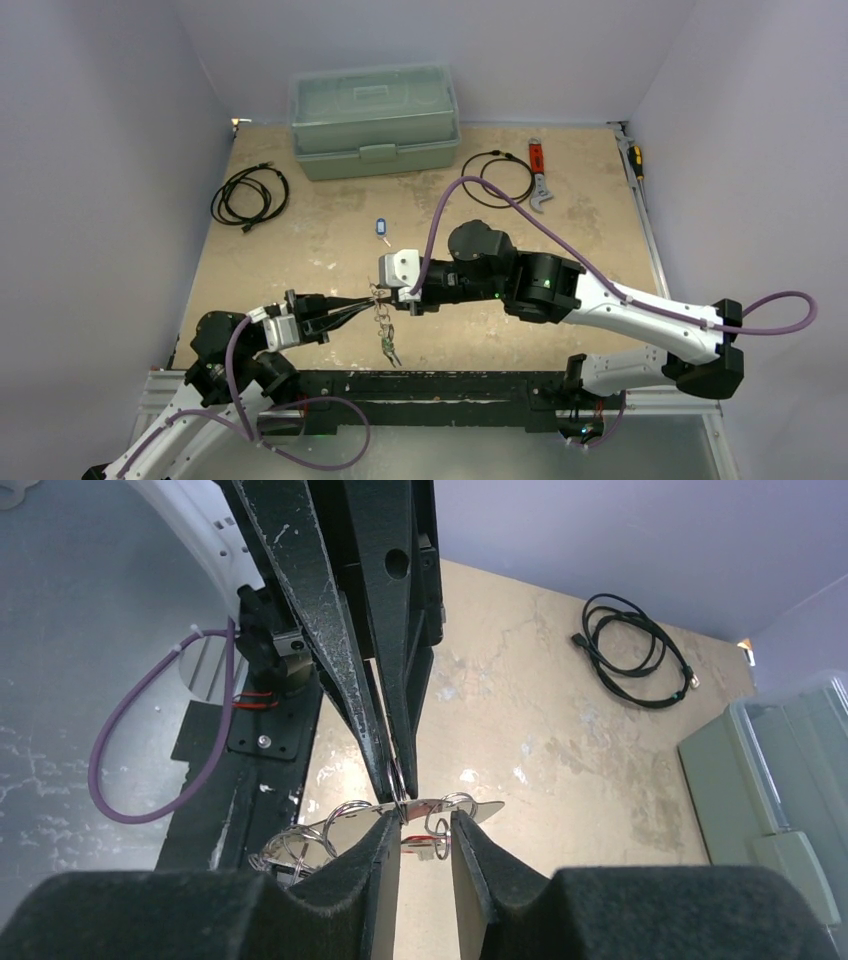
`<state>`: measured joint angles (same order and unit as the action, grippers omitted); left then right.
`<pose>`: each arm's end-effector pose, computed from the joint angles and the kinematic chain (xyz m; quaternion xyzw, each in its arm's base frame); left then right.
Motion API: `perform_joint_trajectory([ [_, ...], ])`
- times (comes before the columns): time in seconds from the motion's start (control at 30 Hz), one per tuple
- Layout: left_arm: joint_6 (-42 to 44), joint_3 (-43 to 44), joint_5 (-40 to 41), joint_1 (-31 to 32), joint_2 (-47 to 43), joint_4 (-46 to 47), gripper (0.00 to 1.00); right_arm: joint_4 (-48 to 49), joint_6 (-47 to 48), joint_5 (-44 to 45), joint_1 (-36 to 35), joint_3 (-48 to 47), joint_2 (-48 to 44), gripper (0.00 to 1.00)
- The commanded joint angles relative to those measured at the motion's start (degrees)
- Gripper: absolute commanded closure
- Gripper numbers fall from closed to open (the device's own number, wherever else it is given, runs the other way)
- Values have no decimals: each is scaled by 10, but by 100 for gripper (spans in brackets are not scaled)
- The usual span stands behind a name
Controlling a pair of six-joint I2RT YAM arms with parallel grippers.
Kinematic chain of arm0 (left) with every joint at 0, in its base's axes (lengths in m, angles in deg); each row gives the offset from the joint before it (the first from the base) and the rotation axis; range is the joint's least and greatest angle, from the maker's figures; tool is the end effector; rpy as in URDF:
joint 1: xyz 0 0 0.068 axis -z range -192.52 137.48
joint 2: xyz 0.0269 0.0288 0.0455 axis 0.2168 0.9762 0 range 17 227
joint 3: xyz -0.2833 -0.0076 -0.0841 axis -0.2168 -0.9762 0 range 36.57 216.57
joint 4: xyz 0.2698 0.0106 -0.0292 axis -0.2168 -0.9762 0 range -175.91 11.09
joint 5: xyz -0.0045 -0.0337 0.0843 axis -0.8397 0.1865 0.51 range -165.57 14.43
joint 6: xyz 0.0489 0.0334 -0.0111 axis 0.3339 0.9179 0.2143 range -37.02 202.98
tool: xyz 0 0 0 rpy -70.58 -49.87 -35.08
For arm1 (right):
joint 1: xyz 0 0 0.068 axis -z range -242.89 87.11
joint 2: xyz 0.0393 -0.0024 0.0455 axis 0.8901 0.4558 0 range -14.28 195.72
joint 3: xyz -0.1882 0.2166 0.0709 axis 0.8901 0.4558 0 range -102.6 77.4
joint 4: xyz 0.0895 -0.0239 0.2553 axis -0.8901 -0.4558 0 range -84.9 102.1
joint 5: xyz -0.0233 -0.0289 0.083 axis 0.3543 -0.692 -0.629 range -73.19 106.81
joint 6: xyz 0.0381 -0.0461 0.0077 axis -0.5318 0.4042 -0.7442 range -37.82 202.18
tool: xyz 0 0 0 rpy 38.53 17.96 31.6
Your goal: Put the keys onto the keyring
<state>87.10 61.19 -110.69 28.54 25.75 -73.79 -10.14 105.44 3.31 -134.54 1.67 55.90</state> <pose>0.0350 -0.0644 0.3244 0.4369 0.4032 -0.4111 0.6910 0.0795 0.2726 0.4346 -0.6344 0.4870 0.3289 0.5021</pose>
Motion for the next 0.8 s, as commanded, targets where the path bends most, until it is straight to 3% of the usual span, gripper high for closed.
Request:
perform_joint_trajectory([
  [0.0,0,4,10,1,-8,37,100,17,5,-19,3,-16,2,74],
  [0.77,-3,3,20,1,-5,38,100,21,2,-66,4,-23,8,96],
])
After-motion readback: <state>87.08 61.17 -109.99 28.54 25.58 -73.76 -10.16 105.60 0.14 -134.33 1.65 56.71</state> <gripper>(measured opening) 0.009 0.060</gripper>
